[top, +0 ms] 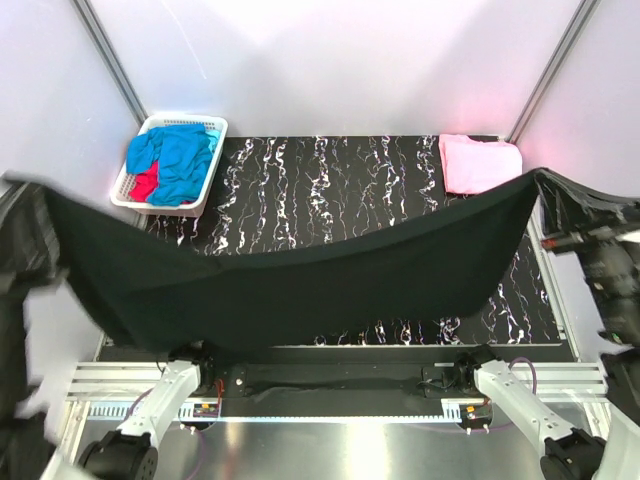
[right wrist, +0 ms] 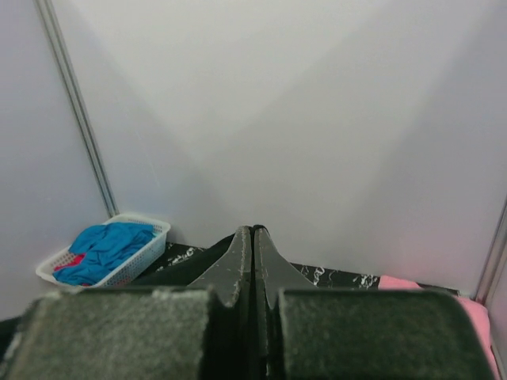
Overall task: Fold and stack the t-shirts
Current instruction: Flatten the tshirt out
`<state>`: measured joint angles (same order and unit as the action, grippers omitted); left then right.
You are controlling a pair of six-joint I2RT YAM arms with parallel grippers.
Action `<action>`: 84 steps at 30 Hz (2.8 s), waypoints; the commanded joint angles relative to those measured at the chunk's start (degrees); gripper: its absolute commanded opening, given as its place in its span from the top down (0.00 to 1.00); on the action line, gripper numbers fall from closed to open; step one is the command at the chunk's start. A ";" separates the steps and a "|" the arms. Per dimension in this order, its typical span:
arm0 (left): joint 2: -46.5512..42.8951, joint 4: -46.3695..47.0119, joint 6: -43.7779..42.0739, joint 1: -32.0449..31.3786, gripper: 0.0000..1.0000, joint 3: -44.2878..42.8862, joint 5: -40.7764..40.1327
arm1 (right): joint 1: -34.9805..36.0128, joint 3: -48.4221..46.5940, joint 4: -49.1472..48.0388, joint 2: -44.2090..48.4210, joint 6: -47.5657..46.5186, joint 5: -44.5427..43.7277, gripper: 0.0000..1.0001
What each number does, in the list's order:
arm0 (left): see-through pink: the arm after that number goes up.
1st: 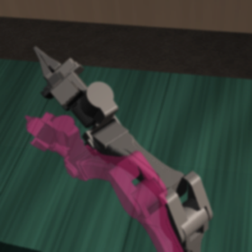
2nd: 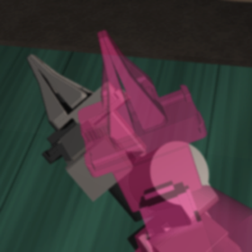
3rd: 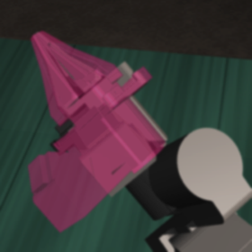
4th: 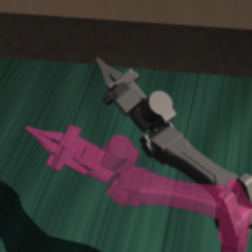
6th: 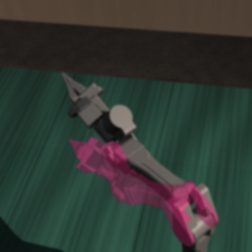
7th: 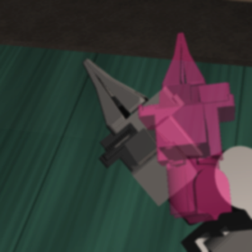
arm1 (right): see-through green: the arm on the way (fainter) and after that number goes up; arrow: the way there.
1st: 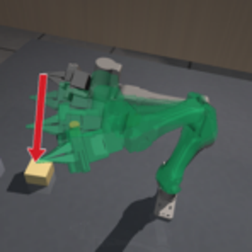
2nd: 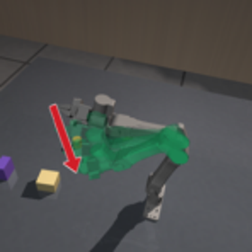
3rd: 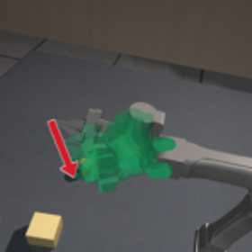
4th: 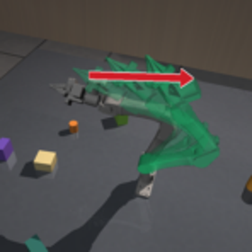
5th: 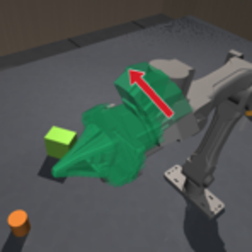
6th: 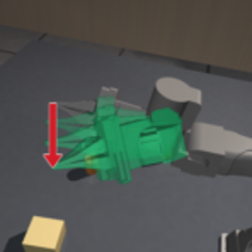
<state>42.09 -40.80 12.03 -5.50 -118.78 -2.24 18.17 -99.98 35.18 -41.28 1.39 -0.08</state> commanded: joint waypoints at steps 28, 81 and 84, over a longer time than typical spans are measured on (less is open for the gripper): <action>90.38 23.02 2.47 -2.59 0.01 -12.37 -14.11 | -15.18 -23.93 -26.65 -93.37 5.73 -4.77 0.45; 16.63 10.65 45.36 -13.66 0.01 86.35 1.02 | -9.21 60.35 -15.05 -22.00 30.25 10.71 0.44; 18.38 9.60 47.03 -14.71 0.04 86.35 -1.18 | -9.21 60.17 -15.14 -21.92 30.51 10.54 0.44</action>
<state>59.09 -30.59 56.73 -19.22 -32.82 0.30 8.54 -38.98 22.28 -63.11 31.18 8.78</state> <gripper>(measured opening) 0.972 0.560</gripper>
